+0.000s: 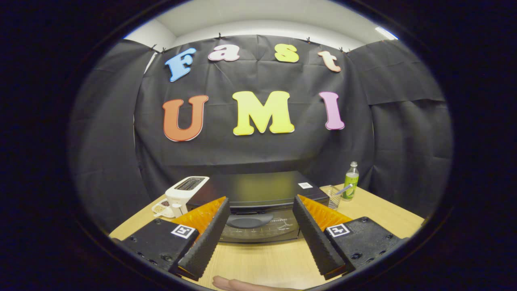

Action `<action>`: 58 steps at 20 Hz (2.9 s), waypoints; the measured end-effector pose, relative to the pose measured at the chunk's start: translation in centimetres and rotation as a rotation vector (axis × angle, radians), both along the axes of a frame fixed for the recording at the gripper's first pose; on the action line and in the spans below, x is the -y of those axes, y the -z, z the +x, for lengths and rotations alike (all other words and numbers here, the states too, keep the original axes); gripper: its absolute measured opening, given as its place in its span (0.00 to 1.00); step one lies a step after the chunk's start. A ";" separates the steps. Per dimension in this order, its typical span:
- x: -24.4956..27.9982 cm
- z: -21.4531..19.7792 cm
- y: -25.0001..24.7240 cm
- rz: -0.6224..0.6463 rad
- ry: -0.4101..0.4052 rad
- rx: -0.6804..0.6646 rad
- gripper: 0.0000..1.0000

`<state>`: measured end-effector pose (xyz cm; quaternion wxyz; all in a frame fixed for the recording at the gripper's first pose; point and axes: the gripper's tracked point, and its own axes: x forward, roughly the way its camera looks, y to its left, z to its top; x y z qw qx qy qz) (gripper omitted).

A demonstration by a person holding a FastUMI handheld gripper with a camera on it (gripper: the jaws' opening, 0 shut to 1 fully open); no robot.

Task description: Open the toaster oven, put the food inside, and close the toaster oven door.

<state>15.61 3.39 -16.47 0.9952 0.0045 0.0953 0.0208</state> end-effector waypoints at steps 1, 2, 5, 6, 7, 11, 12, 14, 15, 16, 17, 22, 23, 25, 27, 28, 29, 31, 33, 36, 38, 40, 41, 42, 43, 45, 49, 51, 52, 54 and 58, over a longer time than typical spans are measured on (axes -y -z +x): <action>-0.3 0.8 0.4 -0.002 -0.006 0.006 1.00; -0.2 1.6 0.7 0.001 -0.005 0.018 1.00; -0.5 4.2 2.0 -0.014 -0.005 0.045 1.00; -0.6 5.0 2.3 -0.017 -0.008 0.053 1.00; -0.9 5.7 3.0 -0.013 -0.017 0.042 1.00; -1.5 7.1 6.0 -0.044 -0.026 -0.035 1.00; -1.9 7.1 6.0 -0.034 -0.029 -0.028 1.00; -2.0 7.2 5.8 -0.025 -0.032 -0.022 1.00; -1.8 7.3 6.2 -0.018 -0.024 -0.033 1.00; -1.8 6.9 7.5 -0.012 -0.022 -0.089 1.00; -2.0 6.9 6.4 -0.013 -0.019 -0.034 1.00; -1.6 5.8 7.2 -0.032 -0.026 -0.052 1.00; -1.6 5.4 7.3 -0.035 -0.030 -0.058 1.00; -1.5 4.4 7.5 -0.036 -0.036 -0.072 1.00; -1.4 3.3 7.8 -0.028 -0.045 -0.092 1.00; -1.3 2.7 7.9 -0.021 -0.051 -0.108 1.00; -1.3 2.1 8.2 -0.011 -0.055 -0.128 1.00; -1.2 1.0 8.6 -0.004 -0.064 -0.167 1.00; -1.1 -0.2 9.1 -0.013 -0.080 -0.199 1.00; -0.9 -1.6 9.9 -0.023 -0.091 -0.242 1.00; -0.7 -2.7 10.6 -0.056 -0.103 -0.269 1.00; -0.6 -3.6 11.3 -0.082 -0.111 -0.293 1.00; -0.5 -3.9 11.7 -0.082 -0.108 -0.309 1.00; -0.3 -4.4 12.2 -0.082 -0.098 -0.336 1.00; -0.3 -4.9 12.9 -0.093 -0.092 -0.366 1.00; -0.1 -5.9 14.3 -0.144 -0.089 -0.438 1.00; 0.2 -6.8 16.4 -0.166 -0.085 -0.533 1.00; 0.0 -7.1 17.0 -0.137 -0.086 -0.565 1.00; 0.0 -7.2 17.2 -0.126 -0.086 -0.585 1.00; -0.3 -7.4 17.5 -0.104 -0.085 -0.610 1.00; -1.2 -7.8 16.5 -0.106 -0.124 -0.608 1.00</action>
